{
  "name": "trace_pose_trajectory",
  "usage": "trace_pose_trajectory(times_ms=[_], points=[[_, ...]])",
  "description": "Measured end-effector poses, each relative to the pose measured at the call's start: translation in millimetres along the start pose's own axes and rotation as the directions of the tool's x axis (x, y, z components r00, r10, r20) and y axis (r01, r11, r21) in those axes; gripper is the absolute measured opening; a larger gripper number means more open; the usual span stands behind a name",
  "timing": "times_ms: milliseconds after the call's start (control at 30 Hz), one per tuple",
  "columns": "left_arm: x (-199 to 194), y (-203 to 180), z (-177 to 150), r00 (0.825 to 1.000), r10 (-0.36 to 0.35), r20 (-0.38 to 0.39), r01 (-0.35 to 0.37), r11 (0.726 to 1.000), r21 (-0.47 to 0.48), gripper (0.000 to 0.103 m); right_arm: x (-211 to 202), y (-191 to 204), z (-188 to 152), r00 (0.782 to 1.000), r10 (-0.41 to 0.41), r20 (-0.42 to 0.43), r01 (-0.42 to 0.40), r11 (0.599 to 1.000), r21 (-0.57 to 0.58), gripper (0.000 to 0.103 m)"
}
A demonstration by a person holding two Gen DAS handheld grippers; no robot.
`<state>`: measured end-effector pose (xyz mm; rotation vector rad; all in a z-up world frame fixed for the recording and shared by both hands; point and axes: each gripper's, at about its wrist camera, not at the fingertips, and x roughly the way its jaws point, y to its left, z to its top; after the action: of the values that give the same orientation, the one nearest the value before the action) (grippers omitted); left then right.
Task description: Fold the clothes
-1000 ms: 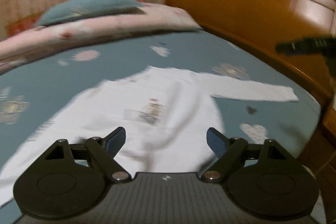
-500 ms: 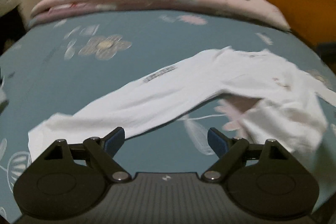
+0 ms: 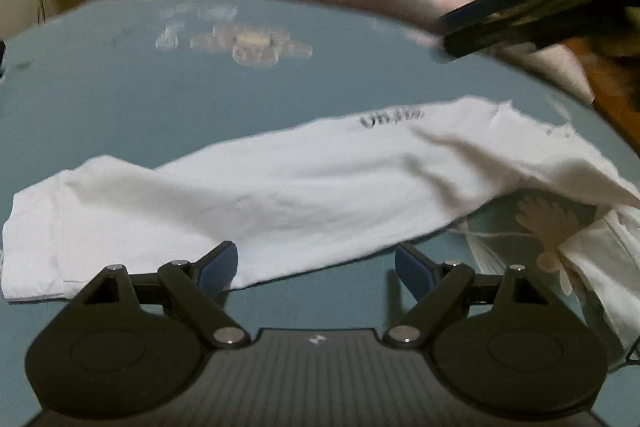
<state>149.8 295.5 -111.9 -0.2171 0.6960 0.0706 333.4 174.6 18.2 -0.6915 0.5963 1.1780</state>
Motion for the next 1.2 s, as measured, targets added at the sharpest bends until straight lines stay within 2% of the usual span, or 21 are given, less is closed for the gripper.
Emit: trace_pose_trajectory(times_ms=[100, 233, 333, 400, 467, 533, 667, 767, 867, 900, 1000, 1067, 1200], points=[[-4, -4, -8, 1.0, 0.008, 0.021, -0.008, 1.0, -0.002, 0.089, 42, -6, 6, 0.998, 0.067, -0.019, -0.068, 0.998, -0.014, 0.062], [-3, -8, -14, 0.999, 0.017, 0.04, -0.017, 1.0, 0.01, 0.093, 90, -7, -1, 0.988, 0.138, -0.069, -0.141, 0.989, -0.049, 0.053], [0, -8, -15, 0.999, 0.013, 0.05, -0.014, 1.0, 0.018, 0.096, 114, -6, -9, 0.978, 0.179, -0.106, -0.188, 0.979, -0.084, 0.053], [0, -10, -18, 0.998, 0.014, 0.059, -0.016, 1.0, 0.026, 0.097, 119, -7, -13, 0.976, 0.195, -0.098, -0.204, 0.975, -0.09, 0.052], [0, -12, -21, 0.997, 0.018, 0.069, -0.021, 0.999, 0.036, 0.098, 117, -7, -14, 0.971, 0.22, -0.096, -0.228, 0.97, -0.081, 0.04], [3, -13, -20, 0.997, 0.026, 0.074, -0.029, 0.998, 0.051, 0.098, 112, -1, -15, 0.965, 0.243, -0.1, -0.253, 0.962, -0.104, 0.005], [2, -11, -18, 0.997, 0.023, 0.075, -0.025, 0.999, 0.03, 0.098, 106, 5, -11, 0.976, 0.204, -0.081, -0.213, 0.967, -0.136, 0.004], [-4, -4, -14, 0.998, 0.0, 0.064, 0.001, 1.0, -0.015, 0.098, 107, -7, -7, 0.985, 0.17, -0.032, -0.171, 0.983, -0.062, 0.004], [-10, 2, -13, 0.999, -0.016, 0.049, 0.018, 0.999, -0.049, 0.098, 115, -9, -11, 0.987, 0.153, -0.048, -0.154, 0.988, -0.023, 0.006], [-12, 4, -13, 0.999, -0.014, 0.049, 0.017, 0.998, -0.057, 0.098, 116, -6, -13, 0.989, 0.14, -0.051, -0.141, 0.99, -0.03, 0.009], [-24, 13, -9, 0.997, 0.018, 0.077, -0.013, 0.998, -0.06, 0.098, 110, -5, -6, 0.995, 0.088, -0.046, -0.089, 0.996, -0.029, 0.032], [-29, 23, -4, 0.994, 0.051, 0.095, -0.045, 0.997, -0.067, 0.098, 103, -2, 0, 0.997, 0.072, -0.023, -0.073, 0.996, -0.043, 0.035], [-30, 48, 9, 0.986, 0.129, 0.11, -0.119, 0.988, -0.094, 0.098, 101, 17, 20, 0.989, 0.148, 0.023, -0.145, 0.986, -0.077, 0.038]])
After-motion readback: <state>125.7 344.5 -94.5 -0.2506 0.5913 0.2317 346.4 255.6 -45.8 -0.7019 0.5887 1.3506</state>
